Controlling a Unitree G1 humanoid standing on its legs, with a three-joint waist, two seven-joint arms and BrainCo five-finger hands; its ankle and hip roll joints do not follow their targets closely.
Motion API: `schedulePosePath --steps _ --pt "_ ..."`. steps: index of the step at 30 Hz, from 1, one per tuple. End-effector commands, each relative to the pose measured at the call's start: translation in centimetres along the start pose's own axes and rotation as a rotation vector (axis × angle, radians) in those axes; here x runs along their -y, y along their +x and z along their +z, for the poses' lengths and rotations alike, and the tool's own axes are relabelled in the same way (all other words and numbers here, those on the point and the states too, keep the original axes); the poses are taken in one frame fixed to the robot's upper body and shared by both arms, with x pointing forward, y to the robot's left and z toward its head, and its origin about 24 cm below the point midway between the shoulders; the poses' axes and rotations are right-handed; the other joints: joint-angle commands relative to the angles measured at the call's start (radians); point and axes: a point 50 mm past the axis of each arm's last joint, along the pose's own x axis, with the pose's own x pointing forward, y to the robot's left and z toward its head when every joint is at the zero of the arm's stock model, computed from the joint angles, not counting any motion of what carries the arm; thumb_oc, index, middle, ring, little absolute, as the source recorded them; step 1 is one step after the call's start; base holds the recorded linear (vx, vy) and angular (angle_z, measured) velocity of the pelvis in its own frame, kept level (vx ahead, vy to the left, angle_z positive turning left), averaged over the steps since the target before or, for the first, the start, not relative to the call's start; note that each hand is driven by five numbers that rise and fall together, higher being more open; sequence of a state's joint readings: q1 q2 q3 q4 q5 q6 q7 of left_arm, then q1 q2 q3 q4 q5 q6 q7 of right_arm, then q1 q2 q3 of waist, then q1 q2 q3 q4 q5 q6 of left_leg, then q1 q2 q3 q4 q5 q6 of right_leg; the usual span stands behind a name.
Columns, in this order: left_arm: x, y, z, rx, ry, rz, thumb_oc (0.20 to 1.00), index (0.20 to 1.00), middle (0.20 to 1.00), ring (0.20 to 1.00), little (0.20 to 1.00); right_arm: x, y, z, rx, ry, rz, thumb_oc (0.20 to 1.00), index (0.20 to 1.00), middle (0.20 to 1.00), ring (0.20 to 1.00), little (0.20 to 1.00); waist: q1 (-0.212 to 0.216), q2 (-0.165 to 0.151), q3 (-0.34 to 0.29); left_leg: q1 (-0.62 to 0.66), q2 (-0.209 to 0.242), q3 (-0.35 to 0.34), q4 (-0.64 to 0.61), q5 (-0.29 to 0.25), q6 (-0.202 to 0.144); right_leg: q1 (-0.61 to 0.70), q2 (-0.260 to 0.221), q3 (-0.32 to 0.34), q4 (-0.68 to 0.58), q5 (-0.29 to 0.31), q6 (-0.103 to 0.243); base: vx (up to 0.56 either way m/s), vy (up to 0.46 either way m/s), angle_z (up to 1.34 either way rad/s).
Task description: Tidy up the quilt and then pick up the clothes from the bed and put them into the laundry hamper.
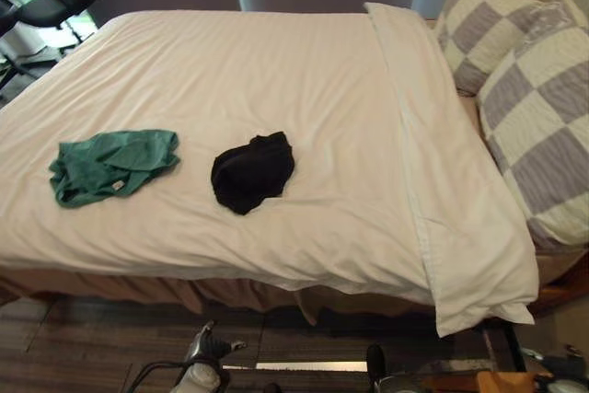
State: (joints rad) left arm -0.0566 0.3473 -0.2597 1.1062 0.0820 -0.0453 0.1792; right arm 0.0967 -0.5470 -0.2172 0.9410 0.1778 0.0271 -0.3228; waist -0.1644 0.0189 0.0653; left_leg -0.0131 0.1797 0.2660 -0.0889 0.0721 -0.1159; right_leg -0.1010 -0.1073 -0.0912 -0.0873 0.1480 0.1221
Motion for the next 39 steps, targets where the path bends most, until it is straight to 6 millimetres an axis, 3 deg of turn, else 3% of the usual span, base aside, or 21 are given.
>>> schedulePosePath --steps 1,3,4,5,7,9,13,16,19,21,24,25,26,27,28,29,30,32,35,36,39 --pt "-2.7 0.5 1.0 0.038 -0.030 0.070 1.000 1.000 1.000 1.000 1.000 4.0 -0.1 11.3 0.433 0.214 -0.164 0.200 0.200 0.200 0.200 0.200 0.008 -0.046 0.058 0.064 0.027 -0.010 0.002 -0.064 -0.025 0.047 -0.052 -0.003 0.000 -0.097 0.049 0.00 0.013 -0.08" --pt "-2.4 0.5 1.0 0.040 -0.028 0.064 1.000 1.000 1.000 1.000 1.000 4.5 -0.7 13.3 0.515 0.256 -0.190 0.200 0.200 0.200 0.200 0.200 0.010 -0.043 0.063 0.062 0.027 -0.011 0.002 -0.064 -0.024 0.044 -0.052 -0.003 0.001 -0.097 0.049 -0.03 0.006 -0.10" --pt "-1.8 0.4 1.2 0.052 -0.014 0.048 1.000 1.000 1.000 1.000 1.000 4.7 -2.3 18.1 0.701 0.303 -0.207 0.200 0.200 0.200 0.200 0.200 0.021 -0.038 0.078 0.052 0.028 -0.012 0.002 -0.060 -0.024 0.028 -0.051 0.002 0.004 -0.098 0.047 -0.05 -0.001 -0.09" --pt "-1.8 0.4 1.2 0.053 -0.016 0.049 1.000 1.000 1.000 1.000 1.000 4.7 -2.3 18.2 0.703 0.303 -0.207 0.200 0.200 0.200 0.200 0.200 0.020 -0.037 0.079 0.052 0.028 -0.012 0.002 -0.060 -0.024 0.027 -0.051 0.003 0.005 -0.098 0.047 -0.12 -0.002 -0.15" --pt "-1.2 0.6 2.7 0.102 0.002 0.031 1.000 1.000 1.000 1.000 1.000 3.7 -6.3 25.7 0.987 0.310 -0.173 0.200 0.200 0.200 0.200 0.200 0.042 -0.025 0.134 0.020 0.031 -0.014 0.002 -0.048 -0.025 -0.015 -0.048 0.017 0.015 -0.097 0.042 -0.18 0.003 -0.14" --pt "-1.1 0.7 3.9 0.140 0.007 0.035 1.000 1.000 1.000 1.000 1.000 2.8 -8.4 29.0 1.090 0.348 -0.143 0.200 0.200 0.200 0.200 0.200 0.061 -0.018 0.170 -0.015 0.030 -0.019 0.002 -0.030 -0.025 -0.051 -0.048 0.019 0.026 -0.093 0.038 -0.16 -0.011 -0.07" --pt "-1.5 0.9 6.1 0.197 -0.040 0.071 1.000 1.000 1.000 1.000 1.000 1.0 -10.7 33.1 1.144 0.449 -0.080 0.200 0.200 0.200 0.200 0.200 0.097 -0.007 0.256 -0.103 0.028 -0.036 0.052 -0.012 -0.020 -0.140 -0.056 0.026 0.102 -0.106 0.024 -0.13 -0.051 0.19" --pt "-1.7 0.9 7.1 0.234 -0.076 0.084 1.000 1.000 1.000 1.000 1.000 -0.2 -9.7 33.3 1.049 0.492 -0.061 0.200 0.200 0.200 0.200 0.200 0.123 0.008 0.316 -0.207 0.038 -0.053 0.156 -0.040 -0.020 -0.236 -0.064 0.024 0.206 -0.139 0.016 -0.15 -0.067 0.10" --pt "-1.7 0.7 6.8 0.236 -0.087 0.072 1.000 1.000 1.000 1.000 1.000 -1.6 -8.1 31.6 0.935 0.511 -0.032 0.200 0.200 0.200 0.200 0.200 0.130 0.021 0.325 -0.255 0.038 -0.059 0.202 -0.051 -0.017 -0.285 -0.062 0.025 0.253 -0.151 0.014 -0.07 -0.001 0.13" --pt "-1.3 0.8 6.5 0.213 -0.077 0.057 1.000 1.000 1.000 1.000 1.000 -6.2 -5.0 26.1 0.640 0.524 0.081 0.200 0.200 0.200 0.200 0.200 0.131 0.035 0.351 -0.280 0.037 -0.064 0.255 -0.084 -0.010 -0.328 -0.065 0.029 0.320 -0.177 0.012 -0.04 0.023 0.05" --pt "-0.9 1.1 5.7 0.148 -0.054 0.054 1.000 1.000 1.000 1.000 1.000 -11.8 -3.7 16.7 0.335 0.378 0.207 0.200 0.200 0.200 0.200 0.200 0.117 0.035 0.342 -0.271 0.040 -0.065 0.277 -0.107 -0.006 -0.326 -0.065 0.032 0.338 -0.184 0.009 0.02 0.029 0.08" --pt "-0.9 1.1 5.7 0.148 -0.054 0.054 1.000 1.000 1.000 1.000 1.000 -11.9 -3.8 16.7 0.336 0.378 0.207 0.200 0.200 0.200 0.200 0.200 0.116 0.034 0.340 -0.273 0.039 -0.065 0.274 -0.103 -0.005 -0.328 -0.065 0.032 0.335 -0.180 0.009 0.04 0.018 0.06" --pt "-0.8 1.1 6.0 0.147 -0.056 0.057 1.000 1.000 1.000 1.000 1.000 -13.0 -4.0 14.4 0.282 0.339 0.241 0.200 0.200 0.200 0.200 0.200 0.108 0.030 0.334 -0.262 0.038 -0.064 0.267 -0.105 -0.005 -0.316 -0.064 0.033 0.324 -0.180 0.010 0.09 0.028 -0.03" --pt "-0.7 1.3 6.9 0.161 -0.059 0.059 1.000 1.000 1.000 1.000 1.000 -14.3 -4.2 8.7 0.127 0.268 0.302 0.200 0.200 0.200 0.200 0.200 0.083 0.020 0.321 -0.219 0.036 -0.057 0.235 -0.107 -0.004 -0.277 -0.064 0.032 0.290 -0.173 0.013 0.15 0.042 -0.05" --pt "-0.4 1.2 7.0 0.162 -0.050 0.049 1.000 1.000 1.000 1.000 1.000 -14.4 -4.4 5.7 0.054 0.206 0.322 0.200 0.200 0.200 0.200 0.200 0.072 0.017 0.309 -0.186 0.031 -0.052 0.212 -0.106 -0.005 -0.240 -0.064 0.028 0.264 -0.172 0.015 0.24 0.047 -0.06" --pt "0.4 1.2 7.0 0.158 -0.025 0.032 1.000 1.000 1.000 1.000 1.000 -14.2 -4.8 1.3 -0.056 0.103 0.351 0.438 0.438 0.438 0.438 0.438 0.053 0.014 0.282 -0.140 0.020 -0.047 0.159 -0.093 -0.006 -0.191 -0.065 0.018 0.211 -0.157 0.019 0.17 0.023 -0.02" --pt "0.4 1.2 7.0 0.158 -0.025 0.033 1.000 1.000 1.000 1.000 1.000 -14.2 -4.8 1.3 -0.057 0.103 0.351 1.000 1.000 1.000 1.000 1.000 0.053 0.013 0.281 -0.140 0.019 -0.047 0.155 -0.090 -0.006 -0.190 -0.066 0.018 0.208 -0.153 0.018 0.20 0.029 0.11" --pt "1.5 0.9 6.3 0.155 0.039 -0.010 1.000 1.000 1.000 1.000 1.000 -12.4 -5.8 -5.9 -0.237 -0.140 0.367 1.000 1.000 1.000 1.000 1.000 0.033 0.022 0.224 -0.060 -0.004 -0.027 0.041 -0.054 -0.011 -0.102 -0.077 -0.010 0.101 -0.112 0.030 0.24 0.049 0.12" --pt "1.5 0.8 6.2 0.169 0.065 -0.017 1.000 1.000 1.000 1.000 1.000 -11.2 -6.5 -8.7 -0.303 -0.225 0.378 1.000 1.000 1.000 1.000 1.000 0.022 0.023 0.212 -0.047 -0.009 -0.017 0.059 -0.056 -0.018 -0.043 -0.089 -0.029 0.052 -0.107 0.033 0.09 0.037 0.27" --pt "1.2 0.8 7.3 0.218 0.061 -0.014 1.000 1.000 1.000 1.000 1.000 -10.6 -6.5 -9.5 -0.295 -0.307 0.394 1.000 1.000 1.000 1.000 1.000 0.021 0.016 0.229 -0.099 -0.006 0.000 0.211 -0.049 -0.038 -0.010 -0.119 -0.059 0.041 -0.113 0.025 -0.07 0.088 0.30" --pt "0.6 0.8 8.6 0.275 0.045 0.002 1.000 1.000 1.000 1.000 1.000 -11.6 -6.2 -7.8 -0.181 -0.438 0.462 1.000 1.000 1.000 1.000 1.000 0.041 0.008 0.242 -0.182 0.061 0.017 0.327 -0.001 -0.075 0.026 -0.151 -0.081 0.019 -0.123 0.025 -0.03 0.182 0.43"
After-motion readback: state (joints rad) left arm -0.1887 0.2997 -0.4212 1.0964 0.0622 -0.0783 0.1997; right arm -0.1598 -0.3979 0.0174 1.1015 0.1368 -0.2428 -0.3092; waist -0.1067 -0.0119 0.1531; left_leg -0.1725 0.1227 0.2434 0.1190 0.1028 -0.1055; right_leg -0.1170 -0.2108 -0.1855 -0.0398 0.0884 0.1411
